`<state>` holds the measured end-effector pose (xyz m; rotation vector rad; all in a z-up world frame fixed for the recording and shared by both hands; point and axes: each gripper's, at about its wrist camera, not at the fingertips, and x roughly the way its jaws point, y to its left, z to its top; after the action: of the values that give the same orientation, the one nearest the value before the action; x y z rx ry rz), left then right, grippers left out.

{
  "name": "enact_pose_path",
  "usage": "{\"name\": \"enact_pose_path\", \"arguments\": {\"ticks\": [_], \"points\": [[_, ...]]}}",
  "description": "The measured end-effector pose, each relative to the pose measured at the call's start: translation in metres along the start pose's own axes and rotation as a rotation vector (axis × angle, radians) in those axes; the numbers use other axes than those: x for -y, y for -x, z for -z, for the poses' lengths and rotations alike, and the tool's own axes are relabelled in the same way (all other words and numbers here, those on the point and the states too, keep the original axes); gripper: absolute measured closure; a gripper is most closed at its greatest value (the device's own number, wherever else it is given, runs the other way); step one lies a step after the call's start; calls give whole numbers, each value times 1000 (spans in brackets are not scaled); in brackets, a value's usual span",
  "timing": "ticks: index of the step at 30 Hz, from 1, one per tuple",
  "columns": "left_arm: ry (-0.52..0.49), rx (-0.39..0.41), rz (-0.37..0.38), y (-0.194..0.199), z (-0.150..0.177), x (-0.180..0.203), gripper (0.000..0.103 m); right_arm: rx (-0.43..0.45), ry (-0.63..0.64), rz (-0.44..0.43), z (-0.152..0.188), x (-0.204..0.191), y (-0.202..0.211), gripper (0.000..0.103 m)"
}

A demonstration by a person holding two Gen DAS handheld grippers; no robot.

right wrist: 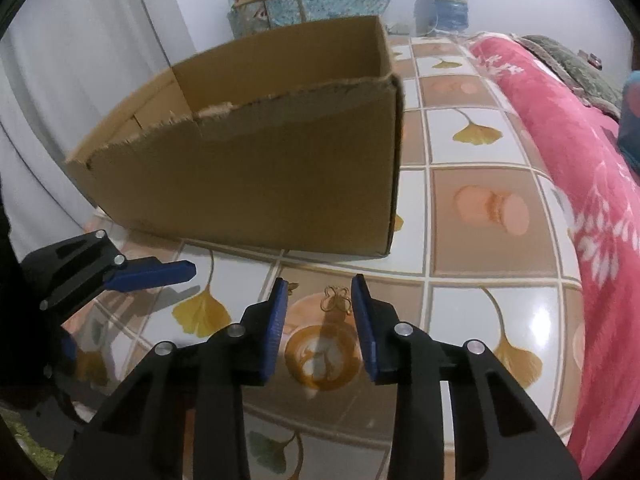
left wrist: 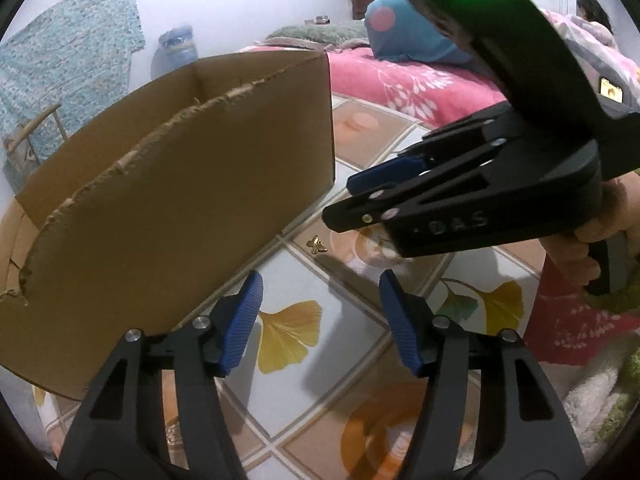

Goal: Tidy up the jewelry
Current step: 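Move the open left gripper down over the gold butterfly charm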

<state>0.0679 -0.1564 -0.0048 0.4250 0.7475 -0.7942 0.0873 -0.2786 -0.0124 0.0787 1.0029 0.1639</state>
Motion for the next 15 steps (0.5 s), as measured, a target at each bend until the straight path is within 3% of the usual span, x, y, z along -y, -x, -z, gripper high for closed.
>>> {"name": "enact_pose_path", "arguments": {"ticks": [8,15], "points": [[5,4,14,-10,-4,-8,53,-31,-5,27,2,6,-5,94],[16,-9,43,-22,-13,-15,60,-46,-23,32,10,12,2,96]]}}
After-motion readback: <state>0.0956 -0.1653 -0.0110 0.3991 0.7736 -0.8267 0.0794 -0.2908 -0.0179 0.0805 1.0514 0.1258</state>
